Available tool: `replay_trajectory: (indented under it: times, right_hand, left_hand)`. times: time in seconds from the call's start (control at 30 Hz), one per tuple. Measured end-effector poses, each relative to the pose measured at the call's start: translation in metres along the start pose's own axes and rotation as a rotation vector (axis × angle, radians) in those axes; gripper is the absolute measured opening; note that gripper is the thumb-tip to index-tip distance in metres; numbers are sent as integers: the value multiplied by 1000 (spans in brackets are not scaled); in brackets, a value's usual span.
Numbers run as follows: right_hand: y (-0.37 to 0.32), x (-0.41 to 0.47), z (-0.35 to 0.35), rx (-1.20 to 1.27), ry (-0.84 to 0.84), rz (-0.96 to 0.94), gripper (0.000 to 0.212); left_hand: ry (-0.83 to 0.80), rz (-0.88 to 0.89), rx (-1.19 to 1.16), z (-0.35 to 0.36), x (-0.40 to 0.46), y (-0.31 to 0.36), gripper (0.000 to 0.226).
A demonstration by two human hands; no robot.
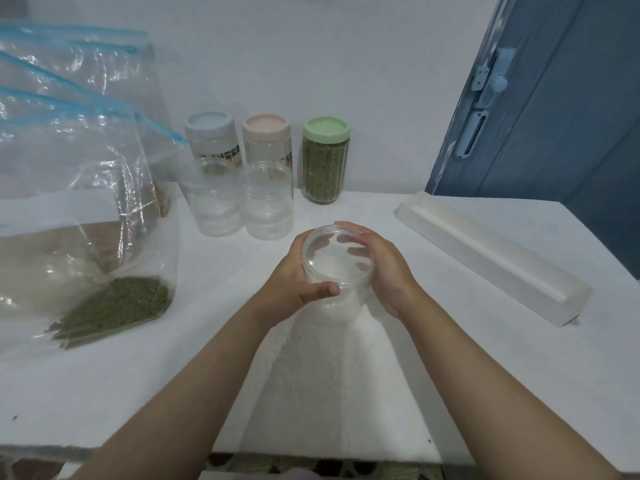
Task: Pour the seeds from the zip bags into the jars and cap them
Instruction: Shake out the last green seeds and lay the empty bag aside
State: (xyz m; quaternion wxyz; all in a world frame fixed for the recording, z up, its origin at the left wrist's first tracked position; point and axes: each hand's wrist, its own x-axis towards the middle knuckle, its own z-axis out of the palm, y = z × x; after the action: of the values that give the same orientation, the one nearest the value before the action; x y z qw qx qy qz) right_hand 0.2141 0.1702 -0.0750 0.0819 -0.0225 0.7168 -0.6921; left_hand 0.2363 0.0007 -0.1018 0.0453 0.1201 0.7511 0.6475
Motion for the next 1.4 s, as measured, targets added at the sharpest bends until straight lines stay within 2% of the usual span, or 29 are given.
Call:
replay_trajectory:
  times: [0.07,0.13,0.23,0.3,0.47,0.57,0.67,0.7,0.8,0.83,1.0,1.07,1.17,1.27,1.33,1.4]
  right_hand:
    - [1,-3,1,5,25,-13,37]
    - [12,-12,2,0,33,-65,60]
    - [32,-31,-3,-100,-65,-219,92]
    - [40,-33,-9,-119,-95,-250,100]
    - [36,-30,-25,-184,-105,-268,92]
    - [39,-29,-30,-208,-115,-248,80]
    - [46,-28,-33,-130,-58,-194,59]
    - [46,-29,-32,-129,-56,-190,59]
    - [41,-33,-27,-156,-84,-209,93]
    - [41,-34,-27,-148,-87,-208,96]
    - [49,-32,-30,-152,-34,-231,62]
    - [49,-32,-30,-179,-62,-228,63]
    - [44,-36,-26,-186,-93,-218,79]
    - [46,-39,-27,-216,-97,-255,80]
    - [48,-37,-28,-208,-82,-220,73]
    - [49,-36,-29,-161,-61,-171,54]
  left_hand:
    - [-24,-16,2,-2,0,1,121]
    - [-44,-27,8,-4,0,0,118]
    - [-92,-57,42,-9,0,2,106]
    - [-126,-72,60,-11,-1,4,98]
    - [-111,-70,44,-10,-4,3,97]
    - [-106,-71,54,-11,-4,3,95]
    - [-110,-81,75,-11,-4,3,96]
    - [-109,-83,74,-11,-4,3,97]
    - [-106,-84,60,-10,-5,2,96]
    - [-107,-82,56,-10,-5,2,97]
    - [-109,-74,53,-11,-4,-1,97]
    - [-109,-72,58,-11,-4,-1,97]
    - [-109,-68,59,-11,-4,-2,98]
    - [-116,-70,64,-11,-4,-2,99]
    - [-115,-72,71,-12,-4,-2,100]
    - [-113,-75,82,-11,-5,-2,101]
